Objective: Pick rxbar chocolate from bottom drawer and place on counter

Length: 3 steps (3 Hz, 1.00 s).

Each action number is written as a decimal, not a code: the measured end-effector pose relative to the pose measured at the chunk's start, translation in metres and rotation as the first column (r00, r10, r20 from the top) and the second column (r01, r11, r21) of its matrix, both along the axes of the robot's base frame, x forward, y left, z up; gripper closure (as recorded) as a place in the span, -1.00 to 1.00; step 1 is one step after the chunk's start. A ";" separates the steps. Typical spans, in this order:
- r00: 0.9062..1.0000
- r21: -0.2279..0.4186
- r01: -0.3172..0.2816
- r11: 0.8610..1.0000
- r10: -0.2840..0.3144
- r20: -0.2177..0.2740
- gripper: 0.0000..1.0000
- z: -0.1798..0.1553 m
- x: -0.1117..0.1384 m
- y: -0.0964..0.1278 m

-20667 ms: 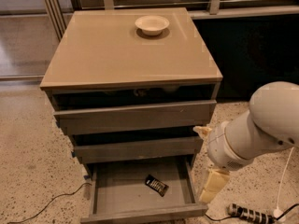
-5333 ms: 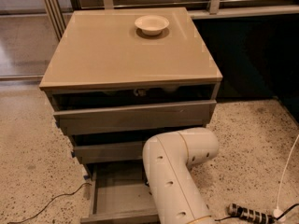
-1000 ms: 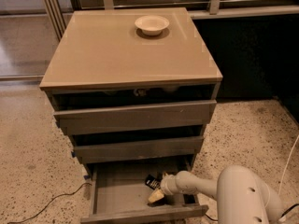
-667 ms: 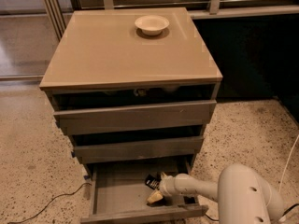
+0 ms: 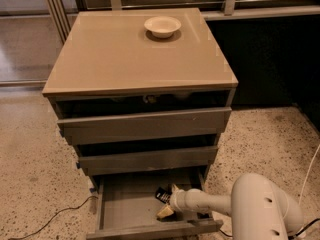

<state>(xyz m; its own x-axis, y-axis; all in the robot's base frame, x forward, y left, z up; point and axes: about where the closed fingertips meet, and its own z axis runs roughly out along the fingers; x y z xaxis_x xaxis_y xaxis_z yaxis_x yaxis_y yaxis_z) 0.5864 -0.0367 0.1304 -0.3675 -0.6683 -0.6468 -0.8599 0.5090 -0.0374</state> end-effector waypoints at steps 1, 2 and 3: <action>1.000 0.004 0.011 1.000 -0.011 0.001 -0.84 -0.003 0.001 -0.002; 1.000 0.008 0.021 1.000 -0.021 -0.006 -0.68 -0.006 0.003 -0.004; 1.000 0.008 0.025 1.000 -0.025 -0.009 -0.36 -0.007 0.003 -0.005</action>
Offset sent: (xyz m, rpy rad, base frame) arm 0.0085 -0.0102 -0.0095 0.0118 0.0115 -0.0394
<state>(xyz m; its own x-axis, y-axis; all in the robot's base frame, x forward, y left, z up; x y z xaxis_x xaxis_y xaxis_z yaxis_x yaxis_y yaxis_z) 0.5898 -0.0418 0.1229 -0.3900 -0.6535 -0.6487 -0.8470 0.5309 -0.0257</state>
